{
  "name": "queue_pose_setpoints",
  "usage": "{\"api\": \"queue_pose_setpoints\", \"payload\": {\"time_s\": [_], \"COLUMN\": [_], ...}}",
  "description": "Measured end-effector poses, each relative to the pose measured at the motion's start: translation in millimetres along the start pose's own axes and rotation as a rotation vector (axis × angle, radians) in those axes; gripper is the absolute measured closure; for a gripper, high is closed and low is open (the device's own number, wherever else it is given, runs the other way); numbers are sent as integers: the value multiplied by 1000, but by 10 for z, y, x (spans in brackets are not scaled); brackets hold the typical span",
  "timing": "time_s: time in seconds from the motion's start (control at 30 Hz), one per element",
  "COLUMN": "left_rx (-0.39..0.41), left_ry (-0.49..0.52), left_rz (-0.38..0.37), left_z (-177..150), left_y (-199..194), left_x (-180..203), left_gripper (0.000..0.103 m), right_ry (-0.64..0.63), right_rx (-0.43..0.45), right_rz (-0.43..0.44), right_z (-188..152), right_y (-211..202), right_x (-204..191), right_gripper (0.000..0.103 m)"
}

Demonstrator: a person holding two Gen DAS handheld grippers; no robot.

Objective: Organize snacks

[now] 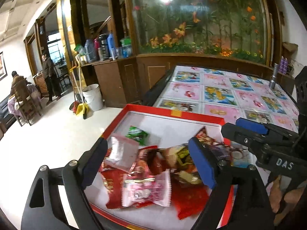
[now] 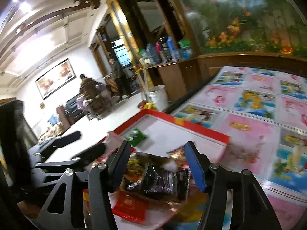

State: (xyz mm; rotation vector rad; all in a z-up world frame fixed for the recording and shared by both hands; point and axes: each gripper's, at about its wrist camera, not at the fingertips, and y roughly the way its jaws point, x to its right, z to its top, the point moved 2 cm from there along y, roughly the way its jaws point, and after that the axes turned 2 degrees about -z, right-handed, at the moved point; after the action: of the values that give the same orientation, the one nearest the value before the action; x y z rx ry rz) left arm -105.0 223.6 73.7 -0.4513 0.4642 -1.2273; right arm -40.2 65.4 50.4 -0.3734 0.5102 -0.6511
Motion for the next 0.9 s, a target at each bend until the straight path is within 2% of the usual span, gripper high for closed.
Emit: {"api": "queue_pose_setpoints", "payload": {"time_s": [0.1, 0.2, 0.33, 0.47, 0.73, 0.9], "left_rx": [-31, -44, -55, -44, -30, -27], "left_ry": [20, 47, 68, 78, 57, 47], "left_rz": [33, 70, 36, 24, 23, 23], "left_z": [14, 10, 2, 15, 40, 13], "left_y": [-9, -25, -67, -138, -225, -217], "left_x": [147, 302, 486, 623, 593, 519], "left_gripper": [16, 16, 16, 16, 16, 16], "right_ry": [11, 8, 19, 52, -58, -107], "right_rx": [19, 50, 84, 108, 124, 153], "right_rz": [-58, -127, -188, -209, -241, -231], "right_z": [12, -4, -28, -41, -93, -116], "right_y": [-169, -383, -620, -774, -805, -845], "right_x": [153, 312, 483, 626, 421, 258], "right_gripper": [41, 33, 28, 27, 22, 21]}}
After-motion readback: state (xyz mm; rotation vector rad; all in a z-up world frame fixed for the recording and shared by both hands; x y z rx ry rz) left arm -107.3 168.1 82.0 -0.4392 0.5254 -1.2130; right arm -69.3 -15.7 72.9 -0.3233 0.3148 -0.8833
